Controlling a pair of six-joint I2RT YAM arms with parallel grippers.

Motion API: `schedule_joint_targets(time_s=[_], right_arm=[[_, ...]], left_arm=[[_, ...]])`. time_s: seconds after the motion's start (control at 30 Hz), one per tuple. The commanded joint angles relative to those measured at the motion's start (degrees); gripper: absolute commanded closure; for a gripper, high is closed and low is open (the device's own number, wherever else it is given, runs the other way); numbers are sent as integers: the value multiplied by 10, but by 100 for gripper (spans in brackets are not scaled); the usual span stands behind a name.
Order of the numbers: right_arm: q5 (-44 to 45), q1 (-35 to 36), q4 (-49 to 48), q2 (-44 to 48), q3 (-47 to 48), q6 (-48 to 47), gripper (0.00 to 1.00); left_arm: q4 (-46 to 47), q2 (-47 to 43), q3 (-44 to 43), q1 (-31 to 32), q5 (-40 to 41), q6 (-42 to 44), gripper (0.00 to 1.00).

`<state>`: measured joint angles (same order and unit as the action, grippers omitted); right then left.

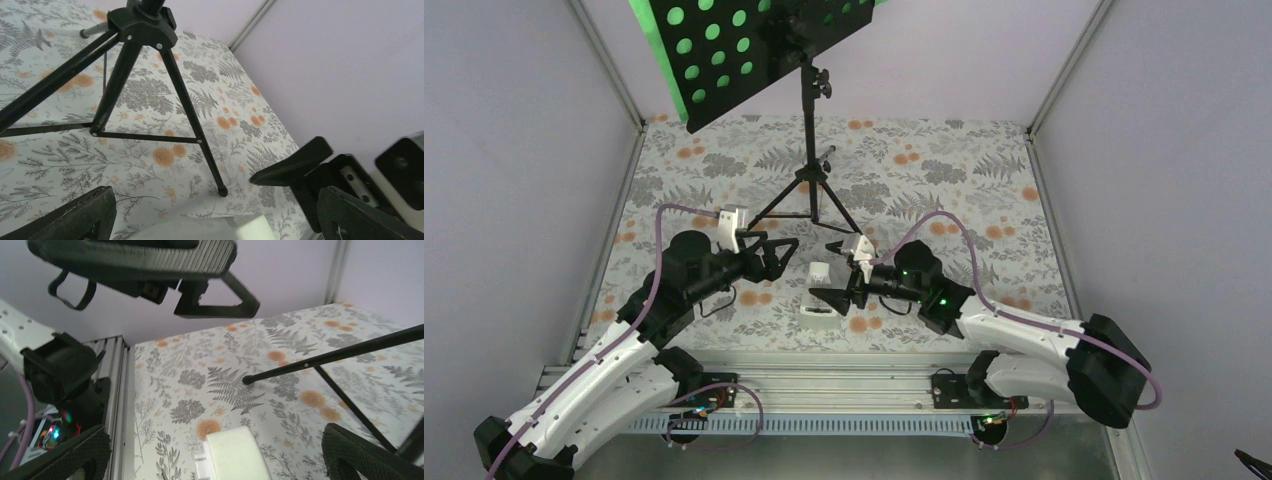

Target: Pack up the instrument practice props

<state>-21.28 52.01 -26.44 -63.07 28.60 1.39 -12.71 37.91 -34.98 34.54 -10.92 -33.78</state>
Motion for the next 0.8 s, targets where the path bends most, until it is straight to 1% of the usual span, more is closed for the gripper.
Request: schedule_joint_targets(time_s=[0.0,0.17,0.23,0.37,0.53,0.7,0.77], right_arm=[[-62,-2,-21,-46,27,-63,1],[-60,-2,-25,-81,25,-71,1],[-43,-2,-35,-91,18,-67,0],[-22,-2,-62,-93,-2,-64,1],[-17,-3,-63,-101,-7,-64,0],[-9,-3,-84,-104,-20,-57,0],[-8,-3,-87,-107,-22,-55,2]], left_arm=[[0,-6,-7,0,-29,-7,0],[-12,-10,-8,0,-25,-4,0],[-13,-8,-10,0,-28,-4,0],[-17,-4,-16,0,-30,-1,0],[-20,1,-21,0,-30,-2,0],[-21,6,-29,0,-31,-13,0],[-21,8,-31,0,-33,-13,0]])
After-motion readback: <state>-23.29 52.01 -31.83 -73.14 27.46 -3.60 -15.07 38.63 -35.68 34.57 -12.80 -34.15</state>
